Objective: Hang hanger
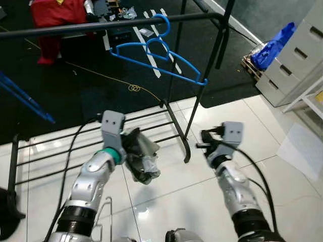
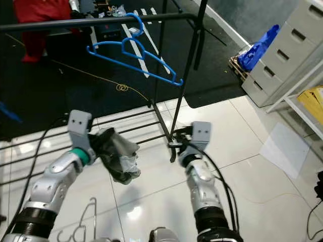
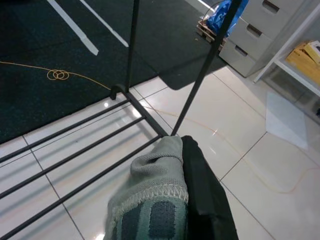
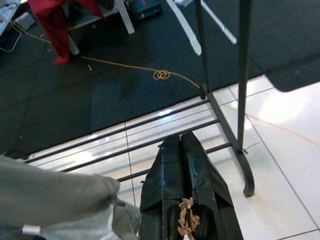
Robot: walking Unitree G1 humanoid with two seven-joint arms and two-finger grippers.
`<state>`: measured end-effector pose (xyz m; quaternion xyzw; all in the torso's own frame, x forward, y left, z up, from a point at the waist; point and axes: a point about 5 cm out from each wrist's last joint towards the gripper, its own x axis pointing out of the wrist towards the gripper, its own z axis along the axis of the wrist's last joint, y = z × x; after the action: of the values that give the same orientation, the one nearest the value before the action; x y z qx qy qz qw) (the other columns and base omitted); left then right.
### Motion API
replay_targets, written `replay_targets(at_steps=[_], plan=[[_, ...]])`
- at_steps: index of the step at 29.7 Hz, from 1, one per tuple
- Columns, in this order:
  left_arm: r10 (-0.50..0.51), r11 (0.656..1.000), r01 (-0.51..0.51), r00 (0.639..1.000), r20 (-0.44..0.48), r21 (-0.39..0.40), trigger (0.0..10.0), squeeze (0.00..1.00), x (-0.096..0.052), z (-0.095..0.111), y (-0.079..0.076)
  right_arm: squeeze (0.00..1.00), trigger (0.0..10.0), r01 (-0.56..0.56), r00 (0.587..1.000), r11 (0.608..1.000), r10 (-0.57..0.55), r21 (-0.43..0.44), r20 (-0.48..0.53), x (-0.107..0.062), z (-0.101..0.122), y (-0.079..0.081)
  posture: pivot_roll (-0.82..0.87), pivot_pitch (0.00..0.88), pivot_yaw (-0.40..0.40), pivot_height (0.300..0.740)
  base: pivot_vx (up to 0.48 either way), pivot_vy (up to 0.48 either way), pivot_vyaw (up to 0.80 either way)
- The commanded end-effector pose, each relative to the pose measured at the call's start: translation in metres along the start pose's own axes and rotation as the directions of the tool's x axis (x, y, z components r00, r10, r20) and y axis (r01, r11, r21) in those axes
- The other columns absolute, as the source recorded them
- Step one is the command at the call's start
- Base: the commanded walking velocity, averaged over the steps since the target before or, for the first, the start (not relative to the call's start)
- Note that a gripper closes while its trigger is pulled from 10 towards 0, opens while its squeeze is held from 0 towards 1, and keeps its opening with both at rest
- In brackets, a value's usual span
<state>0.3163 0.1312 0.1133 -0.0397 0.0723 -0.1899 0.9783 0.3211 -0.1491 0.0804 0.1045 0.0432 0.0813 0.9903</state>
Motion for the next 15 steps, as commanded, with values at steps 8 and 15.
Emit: replay_targets(at_steps=[8,15], plan=[[-0.020,1.000,0.020,1.000,0.009,-0.009,10.0,0.00,0.0003,-0.0004,-0.0046,0.00,10.0,0.028,1.000,1.000,-0.028,0.001,-0.013,-0.0039,-0.0032,-0.0082,-0.05,0.075,0.037,0.740,0.310,0.000,0.00],[-0.020,1.000,0.020,1.000,0.009,-0.007,10.0,0.00,0.0004,0.0003,-0.0039,0.00,10.0,0.033,0.999,0.999,-0.033,0.002,-0.014,-0.0038,-0.0033,-0.0086,-0.05,0.078,0.038,0.740,0.303,0.000,0.00]])
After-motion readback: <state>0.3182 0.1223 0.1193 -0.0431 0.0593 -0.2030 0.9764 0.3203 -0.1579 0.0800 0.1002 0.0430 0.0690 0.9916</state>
